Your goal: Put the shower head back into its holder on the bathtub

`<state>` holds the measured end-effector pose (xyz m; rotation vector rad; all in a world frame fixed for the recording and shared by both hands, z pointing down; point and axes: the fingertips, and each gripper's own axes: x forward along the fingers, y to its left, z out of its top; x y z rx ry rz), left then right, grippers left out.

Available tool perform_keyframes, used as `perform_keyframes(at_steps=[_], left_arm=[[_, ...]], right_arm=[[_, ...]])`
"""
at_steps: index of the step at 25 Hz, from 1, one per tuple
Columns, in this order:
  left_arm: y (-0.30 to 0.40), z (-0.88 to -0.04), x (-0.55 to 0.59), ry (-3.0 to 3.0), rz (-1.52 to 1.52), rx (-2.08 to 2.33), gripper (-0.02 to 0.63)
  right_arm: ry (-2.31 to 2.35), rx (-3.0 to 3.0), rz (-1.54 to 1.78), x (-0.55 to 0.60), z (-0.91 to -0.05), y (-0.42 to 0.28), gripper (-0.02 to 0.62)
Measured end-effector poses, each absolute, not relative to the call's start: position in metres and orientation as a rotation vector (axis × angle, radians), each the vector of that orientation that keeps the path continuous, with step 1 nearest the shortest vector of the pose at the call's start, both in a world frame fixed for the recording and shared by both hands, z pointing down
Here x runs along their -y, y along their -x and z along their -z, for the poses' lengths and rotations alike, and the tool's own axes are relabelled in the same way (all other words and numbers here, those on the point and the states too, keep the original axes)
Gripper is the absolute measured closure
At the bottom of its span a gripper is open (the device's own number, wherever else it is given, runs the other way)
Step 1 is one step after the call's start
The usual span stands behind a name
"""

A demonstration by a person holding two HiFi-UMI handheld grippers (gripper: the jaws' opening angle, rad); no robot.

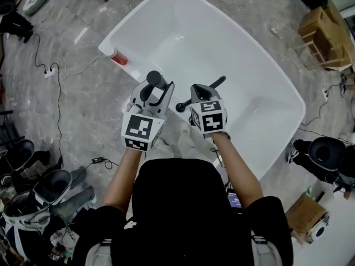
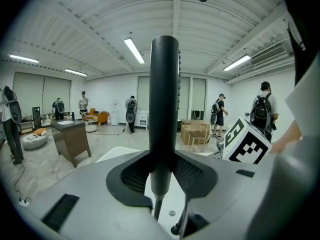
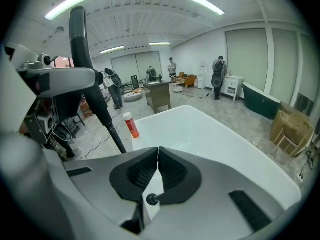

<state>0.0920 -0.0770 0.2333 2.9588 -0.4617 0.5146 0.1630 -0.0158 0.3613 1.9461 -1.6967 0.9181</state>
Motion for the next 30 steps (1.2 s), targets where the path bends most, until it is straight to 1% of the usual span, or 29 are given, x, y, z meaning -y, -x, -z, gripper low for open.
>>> perform_keyframes(at_steps=[11, 15, 30], left_arm=[[-0.073, -0.289, 0.092, -2.876, -0.583, 0.506, 0.462], [-0.078, -0.307, 0.075, -2.850, -0.614, 0.498, 0.462], [-0.076, -0.393, 0.078, -2.721, -0.714, 0.501, 0.462]], right_arm=[[-1.899, 1.714, -0.949, 0.033, -0.391, -0.142, 0.571], [-1.884, 1.711, -0.973, 0.017, -0.398, -0.145, 0.571], [-1.864, 1.693, -1.098, 0.020, -0.449, -0.141, 0.571]])
